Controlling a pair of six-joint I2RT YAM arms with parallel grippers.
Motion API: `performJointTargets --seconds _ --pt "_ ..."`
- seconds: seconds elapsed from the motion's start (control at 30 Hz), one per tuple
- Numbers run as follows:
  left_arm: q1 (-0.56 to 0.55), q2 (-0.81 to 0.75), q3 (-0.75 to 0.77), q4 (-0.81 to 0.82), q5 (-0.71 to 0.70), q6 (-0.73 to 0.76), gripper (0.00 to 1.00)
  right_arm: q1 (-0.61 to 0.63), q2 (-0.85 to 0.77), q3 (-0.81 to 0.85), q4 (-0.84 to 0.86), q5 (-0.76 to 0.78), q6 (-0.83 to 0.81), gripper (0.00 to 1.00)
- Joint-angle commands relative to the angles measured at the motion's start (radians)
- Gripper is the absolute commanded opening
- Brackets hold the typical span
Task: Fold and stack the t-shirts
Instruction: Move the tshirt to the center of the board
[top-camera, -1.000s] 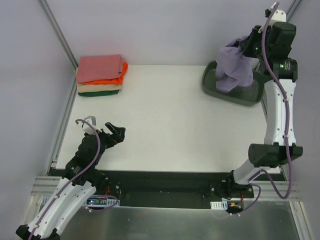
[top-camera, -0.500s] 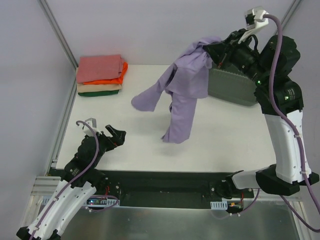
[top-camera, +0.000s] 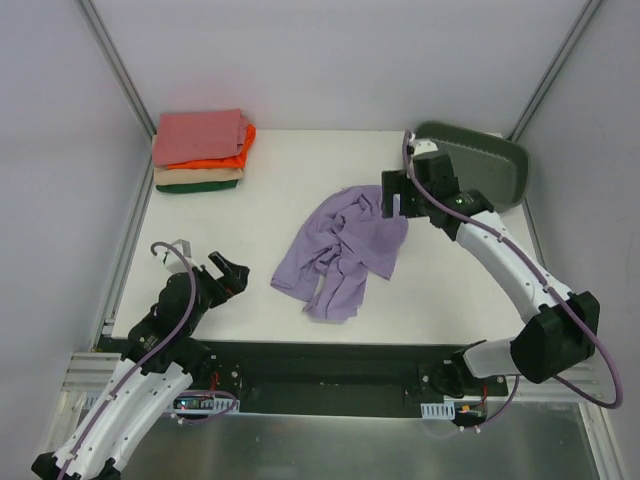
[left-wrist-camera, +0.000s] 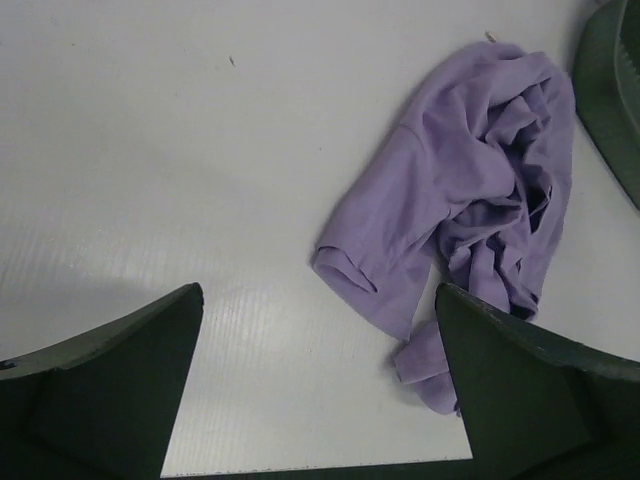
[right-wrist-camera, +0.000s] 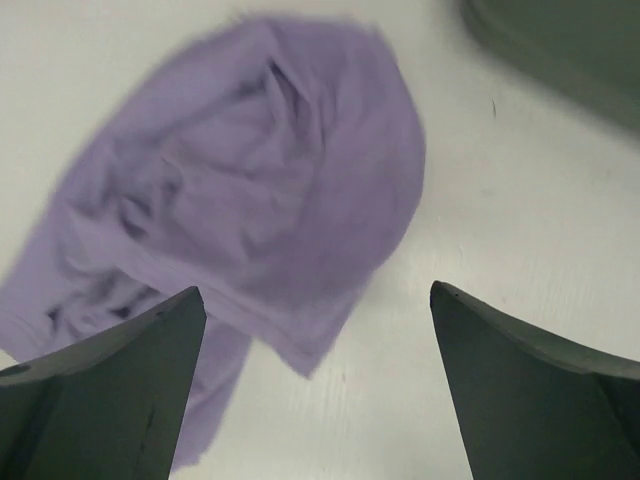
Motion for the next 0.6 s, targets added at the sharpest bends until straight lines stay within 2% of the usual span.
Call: performJointTargets --seconds 0.0,0.13,0.27,0.4,0.57 --pt "-0.002 0.078 0.043 -0.012 -0.017 -0.050 0.99 -0.003 -0.142 -0.169 0.028 0.129 0.063 0.96" --pt "-0.002 0.196 0.069 0.019 0.041 -0.047 0.99 0.000 -0.309 -0.395 0.110 0.048 0.141 0.96" --pt "-0.002 0.322 0.046 0.178 0.223 -0.004 0.99 0.000 -0.484 -0.625 0.206 -0.072 0.177 0.96" --pt "-0.002 0.475 0.032 0.308 0.345 -0.015 0.98 0.002 -0.572 -0.737 0.229 -0.087 0.230 0.96" --pt "-0.002 0.673 0.053 0.390 0.334 -0.051 0.88 0.000 -0.600 -0.785 0.234 -0.069 0.250 0.96"
